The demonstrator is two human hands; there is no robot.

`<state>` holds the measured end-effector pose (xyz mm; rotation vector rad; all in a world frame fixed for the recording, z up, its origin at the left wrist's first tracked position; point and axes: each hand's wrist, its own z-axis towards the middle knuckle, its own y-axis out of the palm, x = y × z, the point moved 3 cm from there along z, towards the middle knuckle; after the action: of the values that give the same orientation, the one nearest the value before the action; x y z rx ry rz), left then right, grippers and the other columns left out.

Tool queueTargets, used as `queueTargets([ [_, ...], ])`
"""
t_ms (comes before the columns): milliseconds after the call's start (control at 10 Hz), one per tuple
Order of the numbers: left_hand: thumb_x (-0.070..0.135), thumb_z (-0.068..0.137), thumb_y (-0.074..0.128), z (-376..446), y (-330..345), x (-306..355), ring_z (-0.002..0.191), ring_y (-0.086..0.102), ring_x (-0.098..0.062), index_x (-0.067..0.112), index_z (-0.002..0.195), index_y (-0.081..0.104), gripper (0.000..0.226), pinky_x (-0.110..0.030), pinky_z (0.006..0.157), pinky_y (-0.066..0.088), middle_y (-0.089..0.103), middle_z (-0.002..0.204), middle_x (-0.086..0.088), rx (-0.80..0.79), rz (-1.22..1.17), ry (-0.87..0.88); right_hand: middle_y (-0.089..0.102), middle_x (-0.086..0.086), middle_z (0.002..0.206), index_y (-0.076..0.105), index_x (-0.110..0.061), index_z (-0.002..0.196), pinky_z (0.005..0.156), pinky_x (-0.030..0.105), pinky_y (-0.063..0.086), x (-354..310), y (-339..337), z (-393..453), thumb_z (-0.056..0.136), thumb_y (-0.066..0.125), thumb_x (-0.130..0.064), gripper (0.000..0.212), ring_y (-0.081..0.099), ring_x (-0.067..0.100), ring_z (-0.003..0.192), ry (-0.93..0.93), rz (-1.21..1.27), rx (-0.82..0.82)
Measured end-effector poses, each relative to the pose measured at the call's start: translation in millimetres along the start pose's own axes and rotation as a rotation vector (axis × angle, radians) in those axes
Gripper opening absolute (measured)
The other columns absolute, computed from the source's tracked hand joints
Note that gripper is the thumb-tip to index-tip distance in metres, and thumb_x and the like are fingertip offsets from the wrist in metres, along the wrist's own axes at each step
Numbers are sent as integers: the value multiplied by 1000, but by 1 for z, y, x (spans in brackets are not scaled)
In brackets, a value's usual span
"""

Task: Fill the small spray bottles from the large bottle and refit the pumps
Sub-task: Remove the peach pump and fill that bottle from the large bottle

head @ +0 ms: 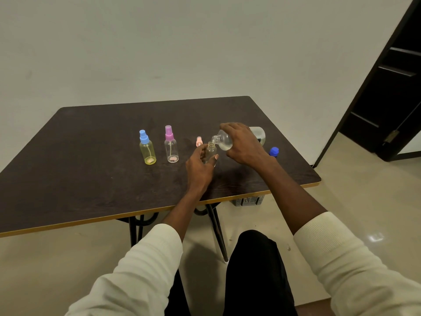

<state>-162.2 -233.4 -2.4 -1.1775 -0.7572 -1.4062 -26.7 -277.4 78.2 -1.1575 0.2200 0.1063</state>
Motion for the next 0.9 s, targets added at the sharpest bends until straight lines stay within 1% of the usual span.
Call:
queueTargets([
  [300, 15, 87, 75, 0, -1, 2, 109, 66, -16, 14, 130, 60, 45, -38, 96, 56, 70, 119, -3, 2, 1, -9, 48, 8, 144, 43, -14, 143, 113, 41, 28, -1, 1, 1, 76, 78, -15, 75, 41, 27, 134, 0, -5, 2],
  [500, 14, 87, 75, -1, -1, 3, 106, 66, -14, 14, 128, 61, 43, -37, 94, 56, 69, 114, 2, 5, 3, -12, 48, 7, 144, 43, -14, 143, 113, 40, 28, -1, 0, 2, 75, 78, -14, 76, 41, 26, 134, -4, -21, 4],
  [600, 14, 87, 75, -1, -1, 3, 108, 66, -16, 14, 129, 61, 44, -39, 95, 56, 70, 117, -3, 4, 9, -7, 48, 7, 144, 43, -14, 143, 113, 40, 28, -2, 0, 1, 75, 78, -14, 76, 41, 26, 134, -7, -21, 1],
  [900, 14, 88, 74, -2, -1, 4, 111, 65, -17, 13, 131, 59, 45, -39, 98, 55, 69, 120, -5, -6, 9, -3, 47, 8, 145, 41, -14, 144, 113, 40, 27, -3, -1, 2, 76, 78, -14, 77, 40, 26, 135, -1, -30, -8],
])
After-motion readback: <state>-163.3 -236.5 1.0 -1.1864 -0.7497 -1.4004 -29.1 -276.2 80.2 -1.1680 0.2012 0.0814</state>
